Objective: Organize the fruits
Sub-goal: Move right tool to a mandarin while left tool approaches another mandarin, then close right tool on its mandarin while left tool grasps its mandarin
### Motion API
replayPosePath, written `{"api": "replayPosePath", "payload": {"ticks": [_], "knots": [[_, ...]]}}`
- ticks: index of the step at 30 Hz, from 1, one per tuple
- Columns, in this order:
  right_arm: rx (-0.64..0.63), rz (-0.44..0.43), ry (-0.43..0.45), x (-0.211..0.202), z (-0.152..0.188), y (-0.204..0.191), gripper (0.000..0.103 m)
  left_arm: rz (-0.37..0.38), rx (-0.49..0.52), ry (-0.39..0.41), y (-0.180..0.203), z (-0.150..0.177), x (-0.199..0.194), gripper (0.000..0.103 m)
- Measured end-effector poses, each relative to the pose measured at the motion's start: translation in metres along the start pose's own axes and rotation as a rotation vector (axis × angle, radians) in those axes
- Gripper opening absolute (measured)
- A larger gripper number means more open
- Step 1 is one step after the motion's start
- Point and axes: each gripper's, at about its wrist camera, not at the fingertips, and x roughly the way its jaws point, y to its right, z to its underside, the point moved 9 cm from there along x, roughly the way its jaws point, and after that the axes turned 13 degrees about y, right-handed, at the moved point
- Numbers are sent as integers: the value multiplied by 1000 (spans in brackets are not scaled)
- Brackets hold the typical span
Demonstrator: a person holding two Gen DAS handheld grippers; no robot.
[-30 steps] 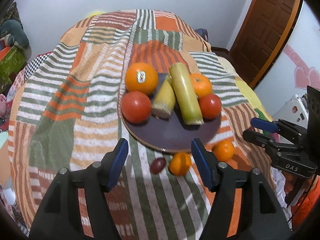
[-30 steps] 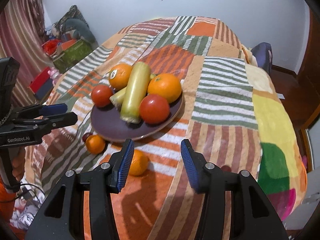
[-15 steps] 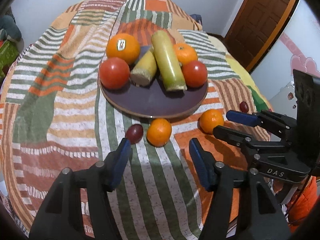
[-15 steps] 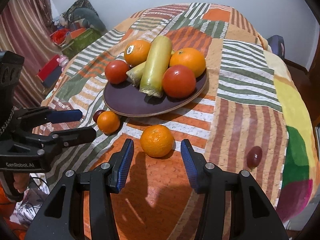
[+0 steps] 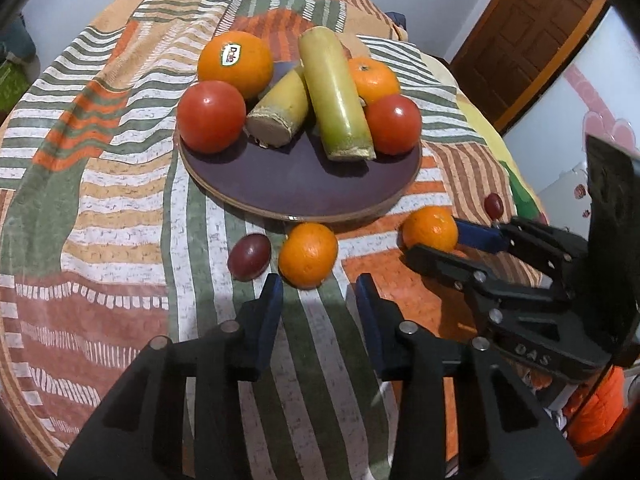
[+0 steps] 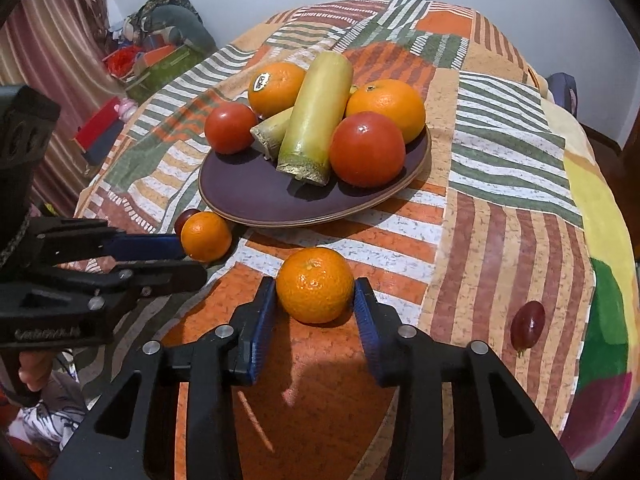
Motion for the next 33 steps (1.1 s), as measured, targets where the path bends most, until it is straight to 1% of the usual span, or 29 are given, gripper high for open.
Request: {"api": "replayPosePath", "payload": {"ticks": [2,7,12,13,14,20,27,33], "knots": [[5,-2,3,-2,0,1,36,-16,0,7,-2,-3,2,38],[6,8,15,-5,-2,4,36,-25,-2,8,-1,-9,7,38],[16,11,29,-9,-5,8,36,-42,8,33,1,-15,12,38],[16,11,31,-9,-5,8,36,-46,12,38,1,-16,13,35],[15,11,34,-10,-6,8,36,-52,20,42,1,-17,13,34],[14,7,57,-14,-14,6,36,-36,39,55,5,-17,6,34],[-11,-12,90,-14,-31,-6,36,-23,22,120,2,-34,-16,34],[-35,-39,112,-8,-46,-20,36,-36,8,190,-10,-56,-33,34]]}}
